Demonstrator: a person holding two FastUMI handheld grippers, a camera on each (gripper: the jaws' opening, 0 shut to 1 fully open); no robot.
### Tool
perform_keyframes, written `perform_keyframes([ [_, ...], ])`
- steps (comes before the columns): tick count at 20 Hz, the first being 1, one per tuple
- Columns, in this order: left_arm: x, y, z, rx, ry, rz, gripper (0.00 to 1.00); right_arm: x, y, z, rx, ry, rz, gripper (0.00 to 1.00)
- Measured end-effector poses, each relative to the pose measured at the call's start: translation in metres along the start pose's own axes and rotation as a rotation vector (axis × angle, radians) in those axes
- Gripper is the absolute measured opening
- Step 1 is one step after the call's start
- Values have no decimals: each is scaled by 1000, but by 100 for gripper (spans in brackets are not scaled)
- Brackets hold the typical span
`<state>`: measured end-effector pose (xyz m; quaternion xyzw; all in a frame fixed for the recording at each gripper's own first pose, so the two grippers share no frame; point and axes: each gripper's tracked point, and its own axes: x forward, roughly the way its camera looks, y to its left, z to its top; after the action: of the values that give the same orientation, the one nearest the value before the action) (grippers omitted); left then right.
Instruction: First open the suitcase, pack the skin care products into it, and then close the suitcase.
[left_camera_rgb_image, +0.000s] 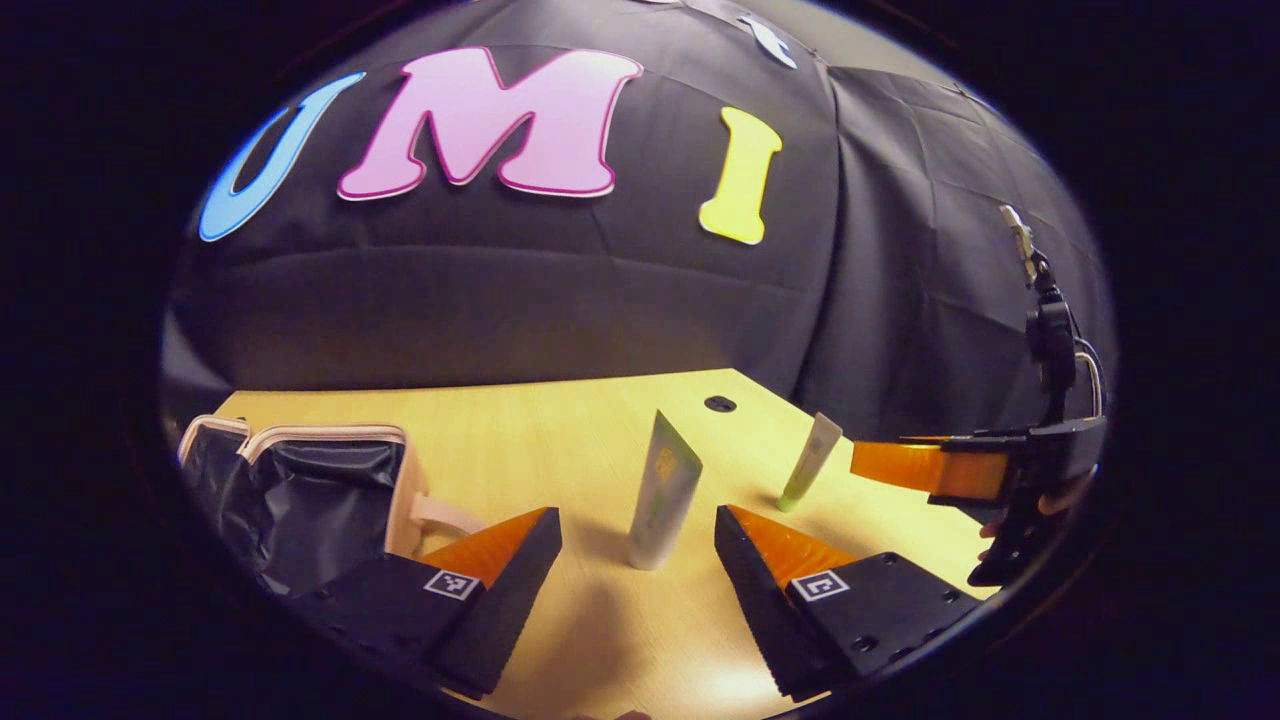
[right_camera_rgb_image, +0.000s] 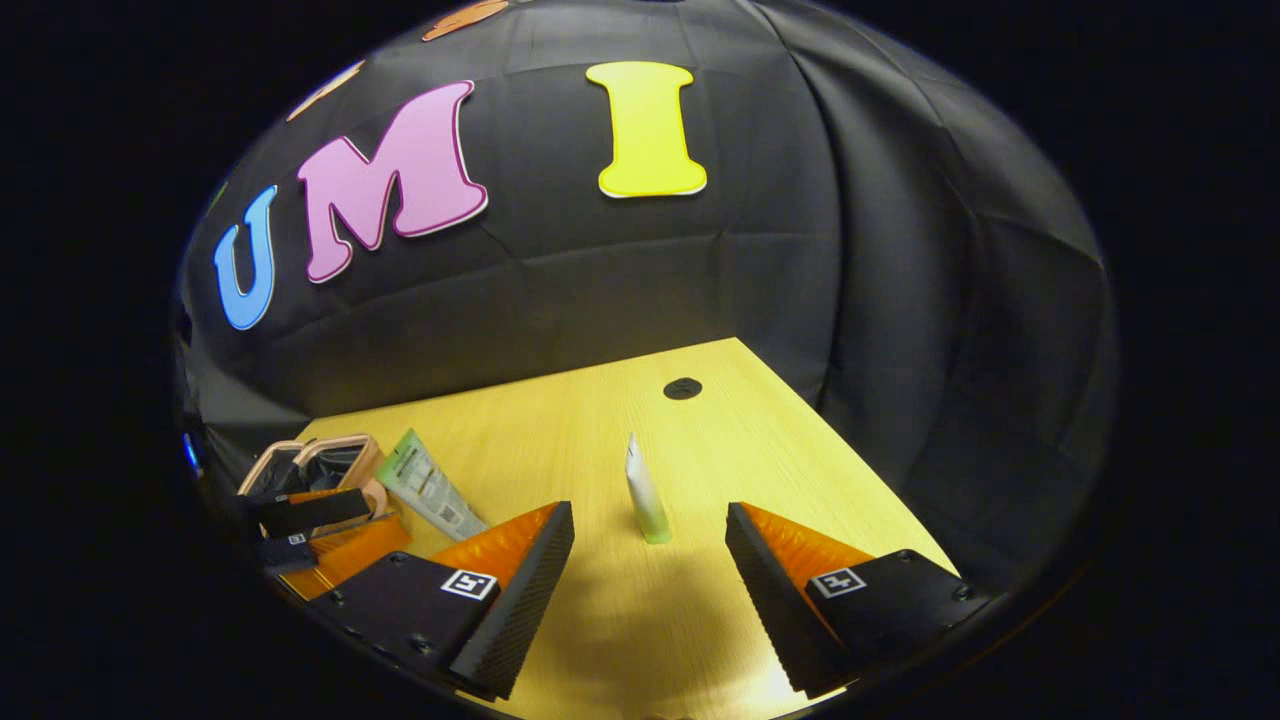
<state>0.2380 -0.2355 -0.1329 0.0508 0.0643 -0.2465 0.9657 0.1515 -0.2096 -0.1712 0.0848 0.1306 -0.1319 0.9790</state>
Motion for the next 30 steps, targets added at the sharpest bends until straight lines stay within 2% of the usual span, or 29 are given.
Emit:
perform_keyframes([
  [2, 27, -5, -5, 5, 6, 15, 97, 8, -3, -6, -5, 10, 1, 98],
  [7, 88, -7, -24, 15, 50, 110, 97, 37, -4, -9, 44, 18, -8, 97],
  [10, 106, -5, -32, -47, 74, 154, 97, 55, -1, -13, 66, 26, -14, 97],
  [12, 111, 0, -36, -72, 82, 188, 89, 67, 0, -16, 65, 32, -25, 97],
  [13, 114, 3, -39, -72, 100, 204, 81, 74, 2, -16, 67, 34, -25, 97],
  [14, 109, 5, -38, -70, 107, 219, 76, 79, 3, -17, 69, 35, -23, 97],
  [16, 110, 11, -35, -49, 112, 235, 56, 92, 5, -20, 44, 37, -30, 97],
  [17, 115, 13, -40, -45, 117, 232, 49, 98, 5, -23, 32, 49, -29, 97],
  [20, 106, 21, -43, -78, 113, 252, 45, 111, 8, -31, 20, 68, -27, 97],
  [25, 92, 33, -48, -85, 112, 270, 45, 128, -3, -44, -9, 110, -68, 96],
  [26, 90, 34, -48, -87, 112, 270, 45, 128, -3, -45, -10, 115, -68, 92],
  [27, 89, 36, -49, -90, 112, 273, 41, 128, -5, -42, -13, 109, -79, 80],
  [29, 89, 35, -50, -92, 112, 269, 45, 131, -8, -39, -19, 97, -96, 67],
  [30, 88, 36, -50, -90, 115, 268, 45, 133, -9, -41, -20, 106, -99, 56],
])
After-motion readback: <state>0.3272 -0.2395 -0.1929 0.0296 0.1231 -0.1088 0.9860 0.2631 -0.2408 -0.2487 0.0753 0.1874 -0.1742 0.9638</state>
